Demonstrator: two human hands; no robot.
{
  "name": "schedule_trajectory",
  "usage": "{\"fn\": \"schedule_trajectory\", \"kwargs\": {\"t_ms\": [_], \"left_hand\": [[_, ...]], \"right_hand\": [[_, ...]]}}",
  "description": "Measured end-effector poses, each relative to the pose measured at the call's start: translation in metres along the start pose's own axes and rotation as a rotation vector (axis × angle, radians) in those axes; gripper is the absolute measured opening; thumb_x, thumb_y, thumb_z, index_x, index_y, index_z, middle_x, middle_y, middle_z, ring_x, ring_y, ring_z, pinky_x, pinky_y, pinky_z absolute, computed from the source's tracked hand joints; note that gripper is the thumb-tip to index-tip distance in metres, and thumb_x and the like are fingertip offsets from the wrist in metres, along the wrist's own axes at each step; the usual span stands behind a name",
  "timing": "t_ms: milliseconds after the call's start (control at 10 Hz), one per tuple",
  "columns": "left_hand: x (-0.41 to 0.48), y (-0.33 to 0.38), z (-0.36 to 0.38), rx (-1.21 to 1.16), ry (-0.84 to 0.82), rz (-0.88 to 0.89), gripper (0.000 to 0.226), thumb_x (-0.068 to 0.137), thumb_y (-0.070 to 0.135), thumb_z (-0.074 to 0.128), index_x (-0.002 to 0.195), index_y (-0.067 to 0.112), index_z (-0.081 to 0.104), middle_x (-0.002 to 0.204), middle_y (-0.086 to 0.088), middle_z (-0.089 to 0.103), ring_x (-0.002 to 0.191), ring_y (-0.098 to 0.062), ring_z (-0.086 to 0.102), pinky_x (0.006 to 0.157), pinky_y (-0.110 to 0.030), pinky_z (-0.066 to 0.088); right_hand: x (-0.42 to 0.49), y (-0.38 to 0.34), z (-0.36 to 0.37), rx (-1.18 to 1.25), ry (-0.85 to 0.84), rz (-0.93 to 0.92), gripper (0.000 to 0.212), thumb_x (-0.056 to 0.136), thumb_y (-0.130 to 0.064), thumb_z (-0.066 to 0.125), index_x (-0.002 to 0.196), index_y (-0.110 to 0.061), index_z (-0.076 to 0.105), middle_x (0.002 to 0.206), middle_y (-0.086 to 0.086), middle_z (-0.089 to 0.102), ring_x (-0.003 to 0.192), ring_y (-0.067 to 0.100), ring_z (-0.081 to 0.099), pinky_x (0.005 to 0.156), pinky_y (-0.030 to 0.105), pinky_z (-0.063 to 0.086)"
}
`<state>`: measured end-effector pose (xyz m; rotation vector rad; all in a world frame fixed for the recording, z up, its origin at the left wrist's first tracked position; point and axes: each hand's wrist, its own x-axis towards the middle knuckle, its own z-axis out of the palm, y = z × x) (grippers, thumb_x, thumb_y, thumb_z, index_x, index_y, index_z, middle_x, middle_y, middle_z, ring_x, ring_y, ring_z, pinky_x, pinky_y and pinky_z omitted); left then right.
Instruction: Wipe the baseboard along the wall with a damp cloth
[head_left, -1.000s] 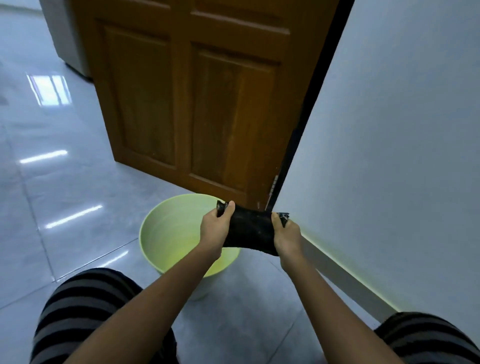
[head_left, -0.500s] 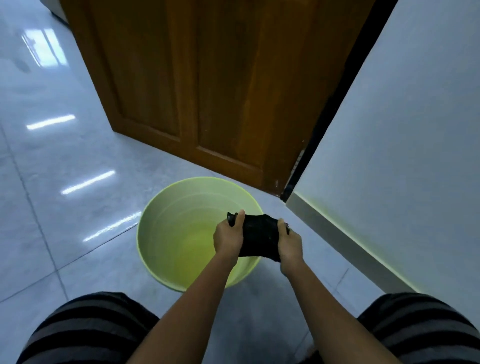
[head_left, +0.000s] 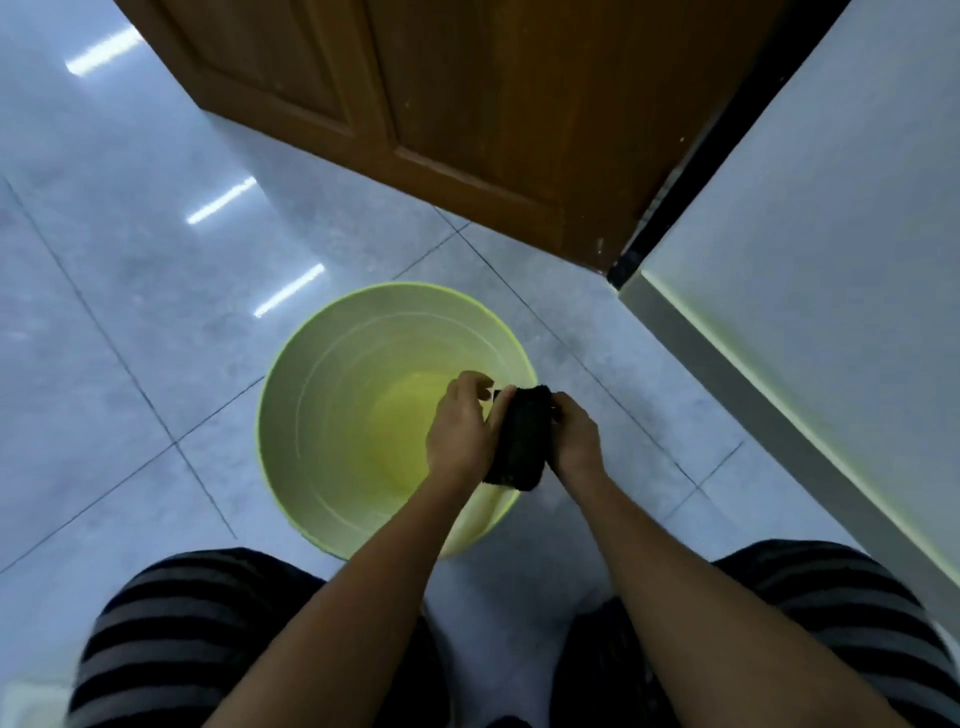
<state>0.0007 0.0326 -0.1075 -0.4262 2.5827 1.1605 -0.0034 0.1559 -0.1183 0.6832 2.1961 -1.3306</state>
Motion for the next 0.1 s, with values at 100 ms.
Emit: {"fn": "schedule_trajectory", "kwargs": {"t_ms": [100], "left_hand": [[0.0028,0.0592,-0.0438,0.149,0.060,0.122,0.038,0.095,0.031,0.050,0.125,0.008,0.052,0.126,-0.014,0.055,0.109,-0.036,0.055,0.083,-0.045,0.045]], "right_hand": [[-0.0195,-0.0607,-0.0503,-0.402,0.020,0.037,0.048,0.099,-0.025,0.035,0.145,-0.010,0.036,0.147,0.013,0.044,0.132,0.030,0.042,0.103,0.038,0.037]]}}
